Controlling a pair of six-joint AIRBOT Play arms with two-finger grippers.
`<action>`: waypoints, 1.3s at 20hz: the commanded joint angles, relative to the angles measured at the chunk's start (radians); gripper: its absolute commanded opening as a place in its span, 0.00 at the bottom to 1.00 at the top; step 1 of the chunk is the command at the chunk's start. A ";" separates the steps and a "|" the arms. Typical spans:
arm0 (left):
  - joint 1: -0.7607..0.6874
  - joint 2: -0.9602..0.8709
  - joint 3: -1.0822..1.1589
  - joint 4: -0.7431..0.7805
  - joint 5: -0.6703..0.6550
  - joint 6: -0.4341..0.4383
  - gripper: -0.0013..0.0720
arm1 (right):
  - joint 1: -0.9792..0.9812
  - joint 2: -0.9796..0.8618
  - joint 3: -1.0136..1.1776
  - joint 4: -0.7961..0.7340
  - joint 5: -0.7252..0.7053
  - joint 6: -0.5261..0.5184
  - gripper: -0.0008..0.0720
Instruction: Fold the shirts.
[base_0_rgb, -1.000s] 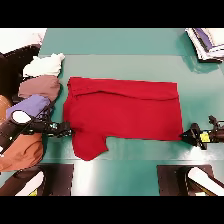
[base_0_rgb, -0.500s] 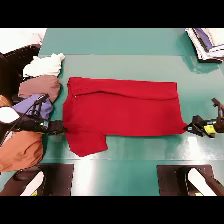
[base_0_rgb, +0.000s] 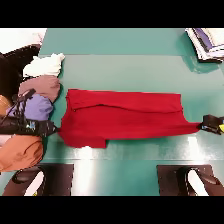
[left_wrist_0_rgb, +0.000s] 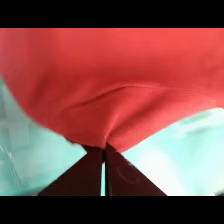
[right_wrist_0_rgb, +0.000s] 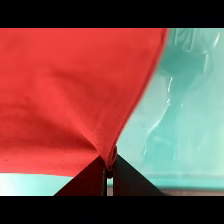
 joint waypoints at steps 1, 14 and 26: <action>0.000 -0.163 0.078 0.000 0.182 0.079 0.04 | 0.079 -0.167 0.088 -0.012 -0.106 0.008 0.04; 0.000 -0.823 0.457 -0.167 0.454 0.245 0.68 | 0.111 -0.747 0.458 0.077 -0.229 -0.022 0.45; -0.091 -0.813 0.520 -0.165 0.274 0.226 0.05 | -0.224 -0.794 0.248 0.343 -0.176 -0.250 0.80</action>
